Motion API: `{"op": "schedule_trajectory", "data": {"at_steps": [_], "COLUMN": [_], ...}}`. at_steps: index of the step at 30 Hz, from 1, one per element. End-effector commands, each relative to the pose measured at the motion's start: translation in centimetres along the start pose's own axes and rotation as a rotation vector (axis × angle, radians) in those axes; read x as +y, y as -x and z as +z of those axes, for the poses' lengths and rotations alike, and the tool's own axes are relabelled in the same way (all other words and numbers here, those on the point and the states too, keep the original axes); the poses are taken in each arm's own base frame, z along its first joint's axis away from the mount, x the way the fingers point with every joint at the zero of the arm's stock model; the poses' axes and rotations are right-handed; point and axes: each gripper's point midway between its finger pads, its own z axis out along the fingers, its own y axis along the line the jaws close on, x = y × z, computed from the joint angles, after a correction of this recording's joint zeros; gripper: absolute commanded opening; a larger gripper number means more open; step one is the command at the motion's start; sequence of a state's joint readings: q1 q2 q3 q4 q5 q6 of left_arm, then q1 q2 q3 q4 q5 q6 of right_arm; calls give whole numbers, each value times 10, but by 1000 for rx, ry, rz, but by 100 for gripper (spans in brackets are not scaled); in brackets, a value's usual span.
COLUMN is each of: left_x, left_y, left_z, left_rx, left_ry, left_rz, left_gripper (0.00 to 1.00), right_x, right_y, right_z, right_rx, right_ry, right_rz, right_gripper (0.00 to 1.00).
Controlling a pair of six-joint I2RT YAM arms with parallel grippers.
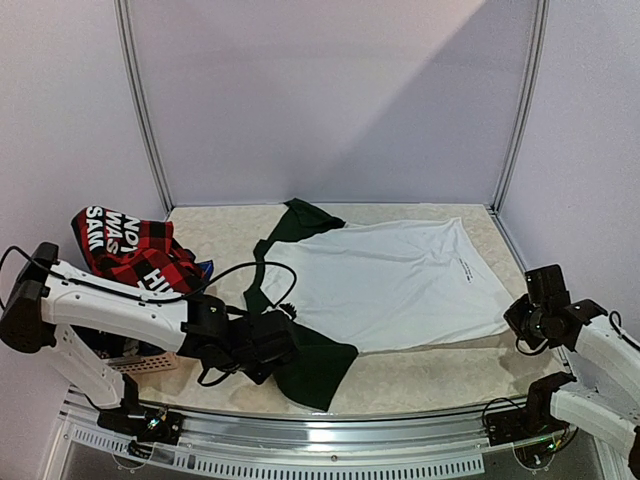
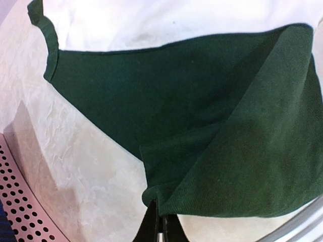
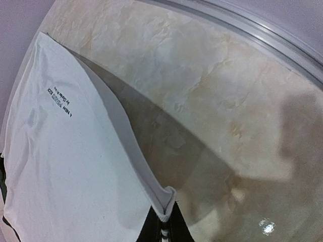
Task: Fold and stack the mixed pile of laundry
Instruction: Fold the flattened T-shirt at the center of the board.
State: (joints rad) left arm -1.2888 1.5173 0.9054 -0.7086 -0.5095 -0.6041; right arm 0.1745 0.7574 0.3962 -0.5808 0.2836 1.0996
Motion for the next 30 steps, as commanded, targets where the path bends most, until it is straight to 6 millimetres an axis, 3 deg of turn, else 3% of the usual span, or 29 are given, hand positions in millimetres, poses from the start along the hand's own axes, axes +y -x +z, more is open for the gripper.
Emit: {"op": "schedule_trajectory", "data": {"at_steps": [1, 6, 14, 20, 30], "left_x": [-9, -13, -8, 11, 48], "left_y": [7, 14, 41, 67, 114], "left_z": [-13, -22, -25, -17, -3], "left_rx": [-5, -14, -21, -7, 0], "left_ry": [-1, -9, 42, 97, 151], "left_rz": [15, 14, 5, -29, -46], "left_gripper": [0, 0, 0, 0, 0], "right_x": [-24, -32, -5, 14, 28], "right_y": [19, 26, 41, 55, 66], "right_z": [-18, -29, -38, -36, -13], "right_rx": [-92, -148, -183, -209, -216], "right_ry": [-98, -78, 16, 13, -38], "right_rz": [35, 79, 99, 89, 108], "right_gripper": [0, 0, 0, 0, 0]}}
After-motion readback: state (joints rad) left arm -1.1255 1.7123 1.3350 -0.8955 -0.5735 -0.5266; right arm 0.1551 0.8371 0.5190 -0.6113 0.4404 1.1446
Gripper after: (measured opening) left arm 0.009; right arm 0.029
